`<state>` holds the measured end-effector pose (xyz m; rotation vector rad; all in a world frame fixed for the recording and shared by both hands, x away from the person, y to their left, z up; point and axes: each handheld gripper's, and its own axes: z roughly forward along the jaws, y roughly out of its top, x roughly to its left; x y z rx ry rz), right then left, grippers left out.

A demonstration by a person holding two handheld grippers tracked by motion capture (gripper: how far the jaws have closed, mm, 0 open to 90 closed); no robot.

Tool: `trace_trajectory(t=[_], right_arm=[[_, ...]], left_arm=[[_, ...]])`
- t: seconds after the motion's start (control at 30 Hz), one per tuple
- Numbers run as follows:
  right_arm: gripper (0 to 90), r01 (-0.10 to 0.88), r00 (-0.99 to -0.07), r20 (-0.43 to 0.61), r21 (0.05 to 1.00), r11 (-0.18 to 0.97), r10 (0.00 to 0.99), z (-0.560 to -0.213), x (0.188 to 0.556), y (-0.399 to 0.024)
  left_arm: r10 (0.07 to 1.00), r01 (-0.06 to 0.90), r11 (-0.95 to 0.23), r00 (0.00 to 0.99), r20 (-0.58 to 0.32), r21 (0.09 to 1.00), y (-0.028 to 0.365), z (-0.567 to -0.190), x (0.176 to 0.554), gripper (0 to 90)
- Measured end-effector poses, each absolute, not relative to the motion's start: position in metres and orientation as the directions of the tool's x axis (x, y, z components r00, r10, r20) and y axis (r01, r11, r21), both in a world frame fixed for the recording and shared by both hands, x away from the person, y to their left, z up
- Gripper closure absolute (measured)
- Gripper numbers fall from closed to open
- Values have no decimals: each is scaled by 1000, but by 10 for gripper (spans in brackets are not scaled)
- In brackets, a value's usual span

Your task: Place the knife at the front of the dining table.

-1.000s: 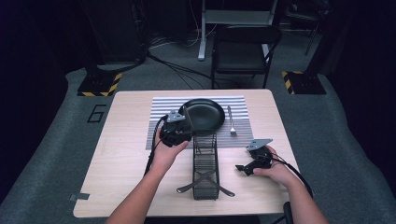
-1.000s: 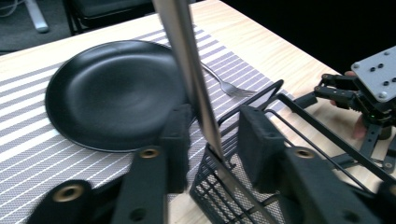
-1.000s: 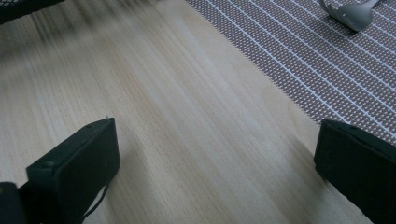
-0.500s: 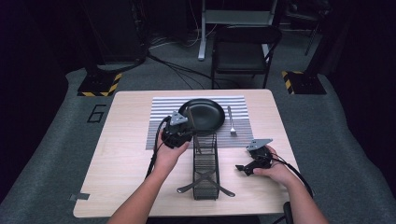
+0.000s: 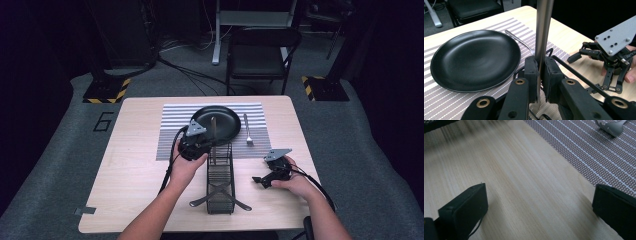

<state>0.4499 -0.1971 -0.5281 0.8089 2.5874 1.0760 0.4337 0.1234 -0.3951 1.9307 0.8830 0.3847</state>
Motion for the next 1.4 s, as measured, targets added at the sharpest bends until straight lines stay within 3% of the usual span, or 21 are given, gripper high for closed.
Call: trace_trajectory(t=[1.4], right_arm=[[0,398,-827,0,707,584,563,-528,450,-197]], left_arm=[[716,319,-289,698,-18,903,144,-292,415,828]])
